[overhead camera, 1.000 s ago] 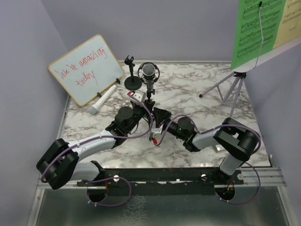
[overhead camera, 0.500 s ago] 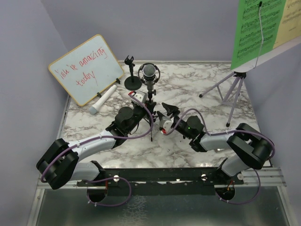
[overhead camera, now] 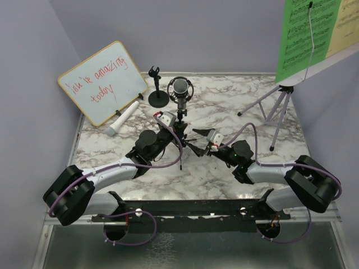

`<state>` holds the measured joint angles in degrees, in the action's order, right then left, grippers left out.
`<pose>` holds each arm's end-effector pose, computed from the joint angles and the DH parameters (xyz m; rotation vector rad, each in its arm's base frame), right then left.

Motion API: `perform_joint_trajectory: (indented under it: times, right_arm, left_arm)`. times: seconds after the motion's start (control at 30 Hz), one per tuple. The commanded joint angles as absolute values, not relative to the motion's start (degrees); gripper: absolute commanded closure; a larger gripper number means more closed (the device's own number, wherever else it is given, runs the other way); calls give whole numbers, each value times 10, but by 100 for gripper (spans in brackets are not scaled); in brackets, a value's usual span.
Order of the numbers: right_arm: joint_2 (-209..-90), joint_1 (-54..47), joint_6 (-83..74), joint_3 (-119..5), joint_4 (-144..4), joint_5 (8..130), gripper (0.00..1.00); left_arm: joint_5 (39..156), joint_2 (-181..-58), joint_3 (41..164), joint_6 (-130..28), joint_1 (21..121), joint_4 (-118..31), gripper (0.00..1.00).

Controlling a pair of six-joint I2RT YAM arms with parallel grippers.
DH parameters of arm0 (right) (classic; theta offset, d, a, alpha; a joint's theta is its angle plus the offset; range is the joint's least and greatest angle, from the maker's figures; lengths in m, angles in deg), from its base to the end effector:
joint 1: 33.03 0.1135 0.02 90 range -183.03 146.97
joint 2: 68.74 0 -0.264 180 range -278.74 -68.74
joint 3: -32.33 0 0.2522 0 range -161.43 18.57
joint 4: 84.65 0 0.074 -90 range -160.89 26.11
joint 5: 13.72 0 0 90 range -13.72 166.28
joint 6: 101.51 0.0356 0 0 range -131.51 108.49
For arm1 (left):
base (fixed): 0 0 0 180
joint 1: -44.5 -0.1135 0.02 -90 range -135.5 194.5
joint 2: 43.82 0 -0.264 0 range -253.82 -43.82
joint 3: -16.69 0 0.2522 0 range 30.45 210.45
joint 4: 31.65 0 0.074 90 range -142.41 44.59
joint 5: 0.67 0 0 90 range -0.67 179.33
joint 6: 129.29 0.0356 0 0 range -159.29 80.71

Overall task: Pack up the instrument practice props
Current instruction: Unscrew the knob on the microphone stand.

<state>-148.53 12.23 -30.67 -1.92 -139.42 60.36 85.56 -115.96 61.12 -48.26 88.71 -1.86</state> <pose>0.1737 0.1892 0.2107 -0.9553 1.0780 0.5709 0.1964 -0.1878 0.2515 0.4252 1.5163 -0.6842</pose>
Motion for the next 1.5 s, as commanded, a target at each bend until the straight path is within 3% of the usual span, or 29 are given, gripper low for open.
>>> perform_joint_trajectory:
  times: [0.0, 0.27, 0.63, 0.83, 0.93, 1.07, 1.2, 1.3, 1.47]
  right_arm:
    - [-1441, 120, -187, -34, -1408, 604, 37]
    - [-1409, 120, -121, -92, -1329, 616, 36]
    - [-1462, 120, -52, -152, -1324, 638, 42]
    - [-1491, 120, -50, -173, -1322, 620, 52]
    - [-1496, 120, -56, -179, -1315, 615, 68]
    - [-1497, 120, -79, -179, -1299, 616, 98]
    - [-1501, 120, -104, -173, -1287, 615, 99]
    - [-1505, 120, -124, -169, -1284, 608, 99]
    - [-1513, 120, -147, -160, -1288, 599, 100]
  left_arm:
    - [893, -1155, 563, -471, 891, -25, 100]
    - [923, -1168, 554, -457, 891, -1, 100]
    - [950, -1158, 545, -452, 891, 13, 100]
    - [968, -1156, 544, -450, 891, 17, 100]
    - [969, -1152, 544, -449, 891, 17, 100]
    - [958, -1137, 534, -450, 891, 17, 85]
    - [935, -1110, 518, -456, 891, 17, 58]
    - [913, -1085, 501, -463, 891, 16, 44]
    - [870, -1035, 469, -482, 891, 4, 38]
